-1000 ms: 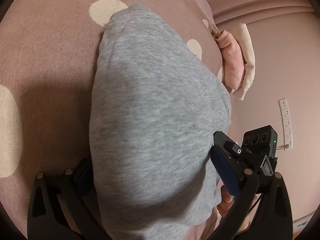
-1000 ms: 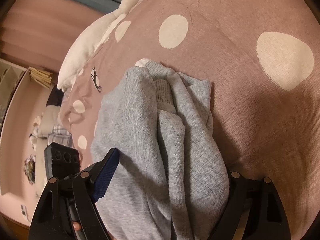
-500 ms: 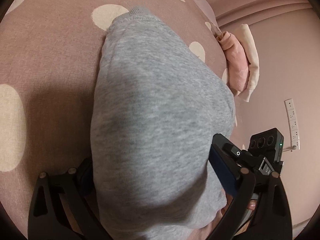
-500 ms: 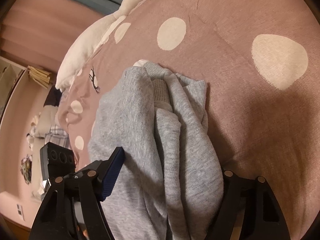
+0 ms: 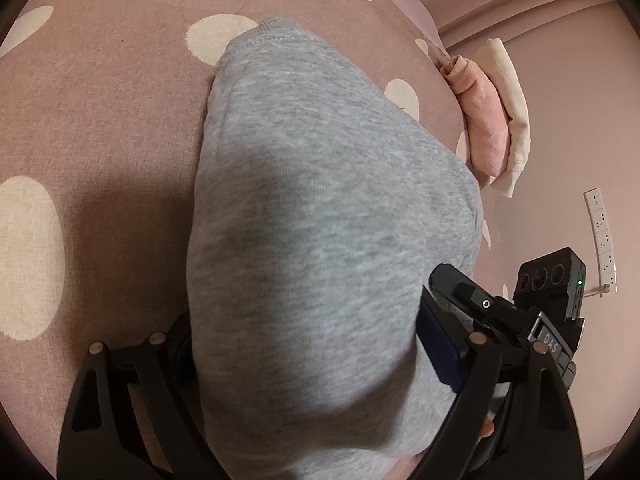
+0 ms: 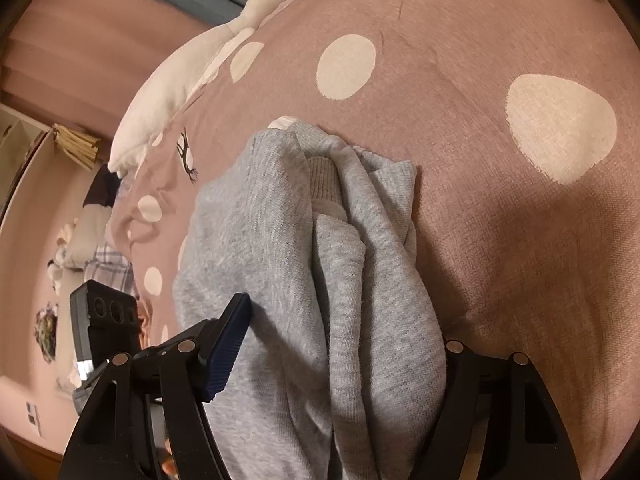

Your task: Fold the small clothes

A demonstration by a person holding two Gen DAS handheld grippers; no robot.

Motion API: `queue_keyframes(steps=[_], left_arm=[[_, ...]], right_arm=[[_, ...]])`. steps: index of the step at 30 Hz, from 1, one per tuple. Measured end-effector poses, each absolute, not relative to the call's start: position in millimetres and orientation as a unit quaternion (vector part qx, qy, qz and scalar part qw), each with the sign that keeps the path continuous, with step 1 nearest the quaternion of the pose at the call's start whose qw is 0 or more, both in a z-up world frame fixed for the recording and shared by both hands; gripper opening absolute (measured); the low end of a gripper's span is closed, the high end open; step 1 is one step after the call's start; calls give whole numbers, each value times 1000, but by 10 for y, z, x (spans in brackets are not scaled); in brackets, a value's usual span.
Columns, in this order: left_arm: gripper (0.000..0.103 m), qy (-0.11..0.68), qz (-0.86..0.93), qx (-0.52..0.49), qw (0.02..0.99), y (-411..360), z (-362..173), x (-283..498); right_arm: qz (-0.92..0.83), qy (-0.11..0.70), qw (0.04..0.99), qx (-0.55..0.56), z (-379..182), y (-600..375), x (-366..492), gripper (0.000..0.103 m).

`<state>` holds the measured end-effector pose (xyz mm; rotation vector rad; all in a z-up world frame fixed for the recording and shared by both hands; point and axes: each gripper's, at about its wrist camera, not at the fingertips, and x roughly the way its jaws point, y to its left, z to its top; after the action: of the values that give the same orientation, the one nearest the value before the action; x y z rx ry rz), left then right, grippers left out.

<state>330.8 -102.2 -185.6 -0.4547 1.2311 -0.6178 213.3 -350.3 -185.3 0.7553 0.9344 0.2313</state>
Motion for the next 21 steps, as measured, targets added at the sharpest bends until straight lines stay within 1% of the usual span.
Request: queue_keyframes(steps=[21], left_arm=[[89, 563, -281, -189, 754, -1087, -1847, 3317]], right_arm=[[99, 446, 829, 322, -1797, -3406, 2140, 70]])
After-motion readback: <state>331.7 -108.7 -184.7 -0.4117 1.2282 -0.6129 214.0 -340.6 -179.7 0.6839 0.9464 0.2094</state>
